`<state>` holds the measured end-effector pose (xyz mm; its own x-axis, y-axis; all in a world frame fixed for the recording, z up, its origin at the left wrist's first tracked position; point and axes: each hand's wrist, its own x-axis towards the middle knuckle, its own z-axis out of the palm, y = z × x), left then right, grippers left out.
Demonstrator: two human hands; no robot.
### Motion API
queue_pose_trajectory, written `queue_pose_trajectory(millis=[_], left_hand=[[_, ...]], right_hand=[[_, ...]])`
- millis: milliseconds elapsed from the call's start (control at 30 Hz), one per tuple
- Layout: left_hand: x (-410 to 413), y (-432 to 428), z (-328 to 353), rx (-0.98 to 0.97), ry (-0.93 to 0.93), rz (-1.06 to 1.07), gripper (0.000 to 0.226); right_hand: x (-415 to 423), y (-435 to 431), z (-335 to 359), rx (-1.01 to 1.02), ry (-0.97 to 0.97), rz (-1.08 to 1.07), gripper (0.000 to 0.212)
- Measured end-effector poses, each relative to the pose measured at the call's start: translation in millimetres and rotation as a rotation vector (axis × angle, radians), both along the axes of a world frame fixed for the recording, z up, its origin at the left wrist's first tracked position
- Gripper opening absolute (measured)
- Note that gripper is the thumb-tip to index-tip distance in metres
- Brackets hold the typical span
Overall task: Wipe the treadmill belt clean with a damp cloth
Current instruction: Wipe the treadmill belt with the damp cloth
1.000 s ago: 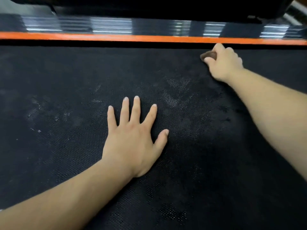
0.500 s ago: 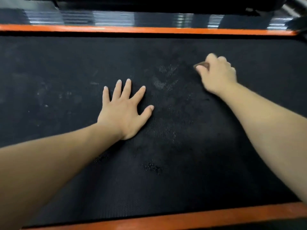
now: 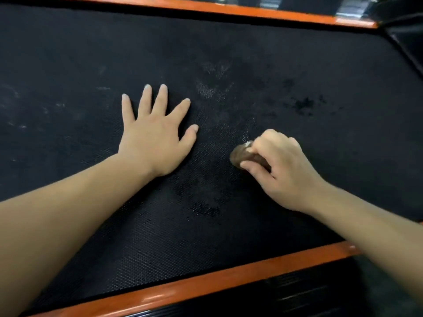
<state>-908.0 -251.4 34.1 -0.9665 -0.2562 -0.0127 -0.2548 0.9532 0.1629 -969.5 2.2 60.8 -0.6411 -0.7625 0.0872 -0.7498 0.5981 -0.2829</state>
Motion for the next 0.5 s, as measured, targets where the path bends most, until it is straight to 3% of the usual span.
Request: queue_pose_trajectory(millis=[67,133,233,400,500], left_hand=[[2,-1,1,0.006,0.002,0.009,0.066],[4,-3,0,0.027,0.001,0.005,0.066],[6,-7,-1,0.046,0.028,-0.017,0.065],[0,10,0,0.063,0.097,0.013,0.068],[-15,34,3,0.108,0.112,-0.021,0.062]], right_hand=[[-13,13,2,0.057,0.059,0.051,0.024],[-45,15,5,0.034,0.125,-0.148,0.025],[-42,2,3,-0.033,0.044,-0.357,0.021],[31,14,4,0.010,-0.099,0.197,0.027],[-24,31,3,-0.004,0.009,0.118,0.029]])
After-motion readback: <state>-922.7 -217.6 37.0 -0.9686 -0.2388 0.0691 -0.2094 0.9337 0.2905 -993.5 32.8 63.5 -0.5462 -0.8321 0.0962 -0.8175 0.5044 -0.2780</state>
